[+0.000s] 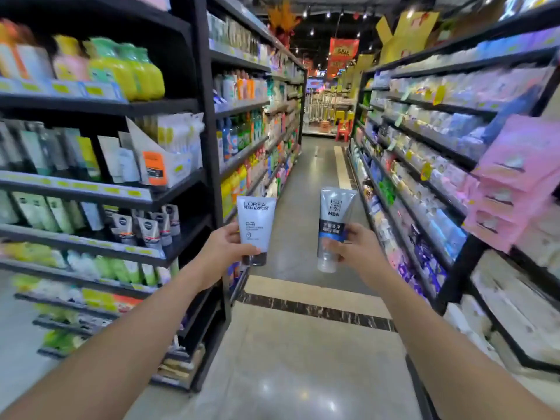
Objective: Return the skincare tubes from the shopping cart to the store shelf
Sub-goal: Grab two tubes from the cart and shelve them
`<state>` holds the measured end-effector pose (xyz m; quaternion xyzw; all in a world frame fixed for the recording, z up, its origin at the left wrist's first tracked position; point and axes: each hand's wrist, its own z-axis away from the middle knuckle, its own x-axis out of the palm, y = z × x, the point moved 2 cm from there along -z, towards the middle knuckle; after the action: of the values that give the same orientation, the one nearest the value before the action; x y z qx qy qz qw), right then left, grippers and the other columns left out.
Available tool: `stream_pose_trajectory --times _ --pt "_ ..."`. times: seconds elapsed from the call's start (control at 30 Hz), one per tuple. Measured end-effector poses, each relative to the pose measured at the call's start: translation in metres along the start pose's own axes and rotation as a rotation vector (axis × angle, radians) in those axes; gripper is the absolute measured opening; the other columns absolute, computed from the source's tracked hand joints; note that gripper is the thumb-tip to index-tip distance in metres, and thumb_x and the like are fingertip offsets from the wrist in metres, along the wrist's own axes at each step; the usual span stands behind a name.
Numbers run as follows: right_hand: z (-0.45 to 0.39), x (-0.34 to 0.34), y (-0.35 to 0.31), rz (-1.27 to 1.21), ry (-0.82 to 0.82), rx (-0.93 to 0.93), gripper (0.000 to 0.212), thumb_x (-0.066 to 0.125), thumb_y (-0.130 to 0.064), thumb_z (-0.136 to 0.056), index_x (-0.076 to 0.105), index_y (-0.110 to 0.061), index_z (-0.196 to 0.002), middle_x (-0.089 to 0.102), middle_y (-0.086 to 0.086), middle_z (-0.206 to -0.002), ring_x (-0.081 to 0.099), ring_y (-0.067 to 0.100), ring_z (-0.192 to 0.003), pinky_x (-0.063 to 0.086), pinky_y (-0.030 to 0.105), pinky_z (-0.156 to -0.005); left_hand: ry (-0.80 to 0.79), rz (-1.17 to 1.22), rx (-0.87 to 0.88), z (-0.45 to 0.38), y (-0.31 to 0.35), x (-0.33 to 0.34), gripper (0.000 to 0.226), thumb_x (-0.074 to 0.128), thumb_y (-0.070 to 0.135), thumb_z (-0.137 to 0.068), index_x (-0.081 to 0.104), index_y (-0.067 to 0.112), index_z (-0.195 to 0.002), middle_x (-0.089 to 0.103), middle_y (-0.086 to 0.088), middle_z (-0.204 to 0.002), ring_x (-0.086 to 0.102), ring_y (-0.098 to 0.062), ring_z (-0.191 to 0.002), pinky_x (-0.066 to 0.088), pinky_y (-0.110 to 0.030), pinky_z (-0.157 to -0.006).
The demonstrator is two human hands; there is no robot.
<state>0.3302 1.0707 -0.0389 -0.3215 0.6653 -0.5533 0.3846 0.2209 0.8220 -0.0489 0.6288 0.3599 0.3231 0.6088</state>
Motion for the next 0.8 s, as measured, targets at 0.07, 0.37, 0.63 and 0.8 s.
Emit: stream_pose_trajectory --times 0.07,0.37,0.63,0.8 --pt "-0.002 0.051 -0.014 -0.006 -0.041 -0.011 0.032 0.076 0.0 -0.079 0.06 -0.019 -0.098 0.069 0.005 -0.098 0.066 0.022 -0.082 0.055 0.03 -0.062 0.05 -0.031 -0.008 0.01 -0.002 -0.058 0.059 0.082 0.001 -0.061 0.064 0.017 -0.115 0.076 -0.006 -0.1 0.072 -0.027 -0.093 0.056 -0.037 -0.074" --pt "-0.004 0.232 -0.046 -0.012 -0.158 -0.075 0.034 0.076 0.0 -0.08 0.058 -0.028 -0.091 0.068 -0.001 -0.095 0.067 0.029 -0.093 0.057 0.046 -0.086 0.241 -0.089 -0.014 0.05 -0.012 -0.255 0.057 0.081 -0.003 -0.072 0.06 0.02 -0.12 0.075 -0.002 -0.103 0.073 -0.012 -0.087 0.057 -0.02 -0.066" --pt "-0.046 0.33 -0.047 -0.022 -0.234 -0.066 0.039 0.079 -0.007 -0.079 0.061 -0.018 -0.112 0.072 0.002 -0.105 0.071 0.023 -0.094 0.058 0.046 -0.087 0.344 -0.079 0.011 0.039 -0.008 -0.353 0.052 0.082 0.005 -0.073 0.06 0.028 -0.113 0.075 0.002 -0.102 0.073 -0.015 -0.091 0.058 -0.03 -0.075" --pt "-0.091 0.38 -0.043 0.021 -0.265 -0.109 0.037 0.081 -0.014 -0.079 0.062 -0.022 -0.11 0.073 -0.003 -0.103 0.071 0.017 -0.092 0.058 0.04 -0.084 0.366 -0.133 0.027 0.004 -0.002 -0.402 0.045 0.08 0.007 -0.077 0.06 0.022 -0.114 0.075 0.003 -0.103 0.073 -0.016 -0.092 0.059 -0.032 -0.077"
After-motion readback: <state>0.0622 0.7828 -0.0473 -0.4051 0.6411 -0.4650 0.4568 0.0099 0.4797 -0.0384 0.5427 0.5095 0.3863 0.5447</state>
